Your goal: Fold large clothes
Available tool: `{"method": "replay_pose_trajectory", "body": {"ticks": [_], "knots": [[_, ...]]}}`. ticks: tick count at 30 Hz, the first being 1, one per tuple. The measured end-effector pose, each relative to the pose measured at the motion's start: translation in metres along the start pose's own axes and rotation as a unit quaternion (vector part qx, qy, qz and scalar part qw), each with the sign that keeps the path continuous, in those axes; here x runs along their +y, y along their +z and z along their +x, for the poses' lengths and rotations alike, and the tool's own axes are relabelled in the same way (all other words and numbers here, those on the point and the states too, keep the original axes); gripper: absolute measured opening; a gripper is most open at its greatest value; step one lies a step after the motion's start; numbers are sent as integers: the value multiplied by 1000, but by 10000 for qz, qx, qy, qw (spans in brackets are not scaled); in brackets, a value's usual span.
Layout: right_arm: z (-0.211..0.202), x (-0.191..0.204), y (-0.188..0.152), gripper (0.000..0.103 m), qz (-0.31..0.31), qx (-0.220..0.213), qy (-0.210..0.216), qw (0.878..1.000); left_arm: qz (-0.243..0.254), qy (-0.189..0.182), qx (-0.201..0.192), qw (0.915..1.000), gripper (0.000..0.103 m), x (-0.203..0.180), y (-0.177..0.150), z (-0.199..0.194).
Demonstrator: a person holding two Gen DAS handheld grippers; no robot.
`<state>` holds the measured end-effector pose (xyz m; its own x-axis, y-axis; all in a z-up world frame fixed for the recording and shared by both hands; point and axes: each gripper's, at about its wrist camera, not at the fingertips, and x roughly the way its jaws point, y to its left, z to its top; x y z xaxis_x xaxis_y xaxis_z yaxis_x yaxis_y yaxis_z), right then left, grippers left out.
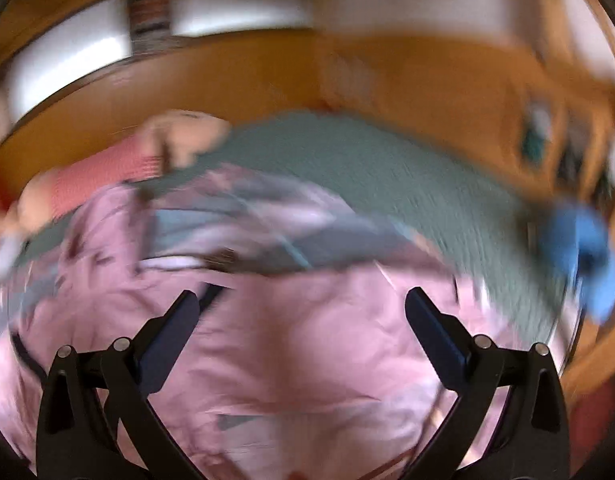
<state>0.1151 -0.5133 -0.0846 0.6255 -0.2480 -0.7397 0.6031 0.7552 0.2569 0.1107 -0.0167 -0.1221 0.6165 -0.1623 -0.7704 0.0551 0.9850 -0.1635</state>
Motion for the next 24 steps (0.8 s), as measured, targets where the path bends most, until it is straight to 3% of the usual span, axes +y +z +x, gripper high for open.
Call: {"method": "replay_pose_trajectory", "body": {"ticks": [1,3,4,6,11,13,15,16,17,18,19,21,23,24], "knots": [[20,-40,1,102,923,491,200,9943,-19,9,43,10000,101,-2,0,6],[44,-101,-14,102,2495,928,581,9622,-13,-59,280,9996,101,-8,0,21],[55,-124,-26,102,3062,1201,488,9431,-8,-75,362,9993,101,-9,-2,26],[70,-139,-39,101,3405,1529,521,9262,-3,-104,543,9985,101,-15,-3,40],[104,-119,-41,101,2806,1788,528,9415,50,-196,744,9970,101,-31,-9,48],[120,-114,-41,97,2750,1866,549,9416,187,-210,736,9969,101,-36,-11,45],[143,-110,-41,70,2775,1949,527,9393,412,-96,660,9969,101,-41,-12,40],[150,-108,-40,65,2744,1894,371,9420,501,-29,616,9968,101,-42,-13,38],[151,-107,-36,52,2733,1719,250,9461,573,34,578,9967,101,-42,-12,35],[146,-111,-34,23,2732,1532,250,9494,643,104,544,9964,101,-43,-12,33],[139,-109,-32,13,2765,1283,333,9518,671,137,528,9963,101,-41,-11,32],[109,-91,-20,7,2701,573,395,9603,635,157,511,9965,101,-36,-9,27],[74,-57,-6,6,2133,-113,519,9755,531,148,497,9972,101,-28,-7,24],[47,-27,0,6,1550,-563,593,9845,443,147,504,9976,101,-23,-5,22]]}}
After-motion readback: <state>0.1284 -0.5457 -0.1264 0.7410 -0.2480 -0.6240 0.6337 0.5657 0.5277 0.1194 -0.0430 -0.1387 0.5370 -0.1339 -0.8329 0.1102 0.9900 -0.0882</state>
